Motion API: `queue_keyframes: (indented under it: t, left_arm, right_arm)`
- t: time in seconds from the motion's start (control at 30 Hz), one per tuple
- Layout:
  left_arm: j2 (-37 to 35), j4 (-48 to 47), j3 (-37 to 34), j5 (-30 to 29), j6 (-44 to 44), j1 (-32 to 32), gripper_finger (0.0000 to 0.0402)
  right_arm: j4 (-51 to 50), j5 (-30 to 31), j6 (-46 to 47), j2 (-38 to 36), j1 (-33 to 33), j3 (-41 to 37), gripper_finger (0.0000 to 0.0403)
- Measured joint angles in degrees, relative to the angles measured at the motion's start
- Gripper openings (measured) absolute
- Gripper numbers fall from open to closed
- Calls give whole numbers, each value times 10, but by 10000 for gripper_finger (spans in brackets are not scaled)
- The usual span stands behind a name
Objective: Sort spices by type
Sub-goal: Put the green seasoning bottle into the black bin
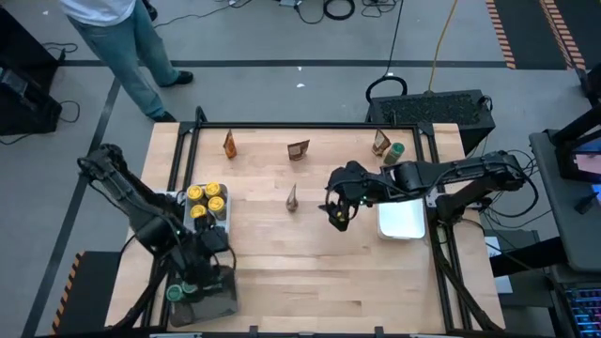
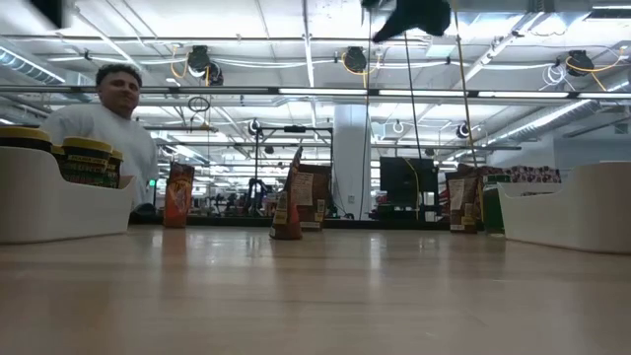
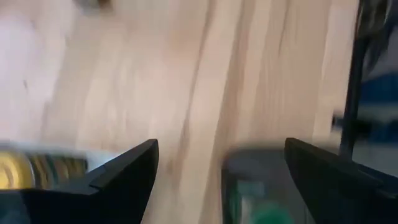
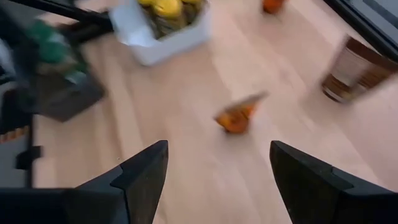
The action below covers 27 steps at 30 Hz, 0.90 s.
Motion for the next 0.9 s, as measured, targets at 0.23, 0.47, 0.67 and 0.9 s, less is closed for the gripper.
queue_keyframes:
  t: [0.23, 0.47, 0.67, 0.9]
  left_arm:
    - [-7, 136, 0, -44, 142, 105, 350]
    - [-7, 336, 0, -46, 302, 250, 350]
    - [-2, 423, 0, 35, 379, 366, 350]
    - [8, 417, -1, 94, 394, 472, 350]
  right_arm:
    - [-91, 1, 15, 0, -74, 0, 265]
    - [-236, -10, -64, -4, -186, 0, 265]
    - [-313, -50, -190, -4, -305, 0, 265]
    - [-330, -95, -307, -16, -455, 0, 265]
